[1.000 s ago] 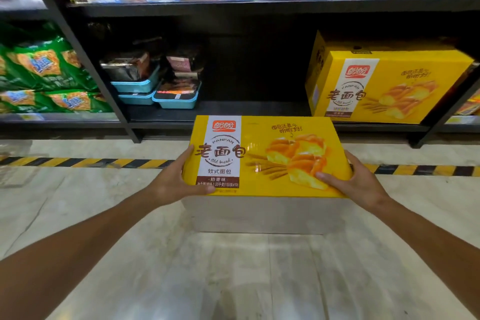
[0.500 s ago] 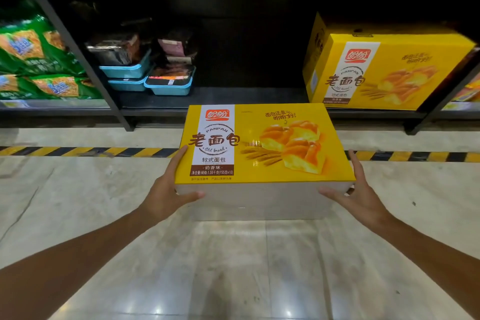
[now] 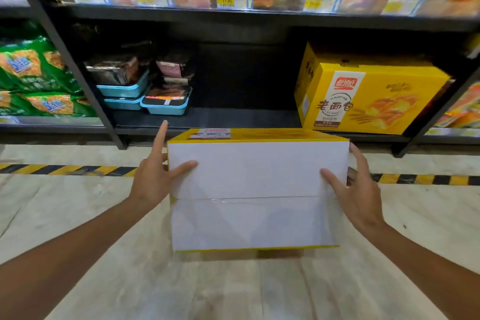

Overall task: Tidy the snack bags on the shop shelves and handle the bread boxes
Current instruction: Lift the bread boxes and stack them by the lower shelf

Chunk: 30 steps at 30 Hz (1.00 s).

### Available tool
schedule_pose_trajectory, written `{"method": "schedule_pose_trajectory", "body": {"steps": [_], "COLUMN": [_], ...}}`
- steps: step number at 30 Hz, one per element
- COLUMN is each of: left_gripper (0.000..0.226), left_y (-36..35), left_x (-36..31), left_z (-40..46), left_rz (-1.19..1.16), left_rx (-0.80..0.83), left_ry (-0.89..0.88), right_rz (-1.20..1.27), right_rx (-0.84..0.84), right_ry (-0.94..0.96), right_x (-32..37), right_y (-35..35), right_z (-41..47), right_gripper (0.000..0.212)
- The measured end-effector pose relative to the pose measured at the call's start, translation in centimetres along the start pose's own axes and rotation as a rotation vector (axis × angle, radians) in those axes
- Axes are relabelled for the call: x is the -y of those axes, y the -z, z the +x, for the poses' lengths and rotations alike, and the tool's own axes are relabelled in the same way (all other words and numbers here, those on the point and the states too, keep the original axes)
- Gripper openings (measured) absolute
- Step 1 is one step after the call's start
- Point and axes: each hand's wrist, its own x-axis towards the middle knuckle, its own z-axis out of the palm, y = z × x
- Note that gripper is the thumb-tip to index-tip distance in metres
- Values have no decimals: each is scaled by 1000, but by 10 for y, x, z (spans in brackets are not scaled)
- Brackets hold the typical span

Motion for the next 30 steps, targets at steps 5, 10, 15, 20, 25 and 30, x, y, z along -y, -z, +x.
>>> {"method": "schedule_pose_trajectory", "body": {"steps": [5, 10, 15, 20, 25, 30], "left_gripper": [105, 135, 145, 146, 146, 146], "left_y": [-20, -16, -12, -8, -9, -8], "left_x": [-5, 14, 25, 23, 24, 27], "left_z": [16, 24, 19, 20, 21, 25], "left_rz": [38, 69, 103, 123, 128, 142], "left_rx": [64, 241, 319, 349, 329, 305], "left_ry": [-79, -130, -158, -144, -144, -152], "right_rz": [23, 2, -36, -33, -29, -29], "right_rx": [233, 372, 445, 500, 489, 477], "right_ry": [20, 89, 53, 43, 49, 41], "right_x": [1, -8, -18, -19, -15, -14], "right_y": [-7, -10, -5, 2, 1, 3], "right_z": [19, 29, 28, 28, 28, 30], "right_gripper": [105, 130, 140, 141, 140, 140]}}
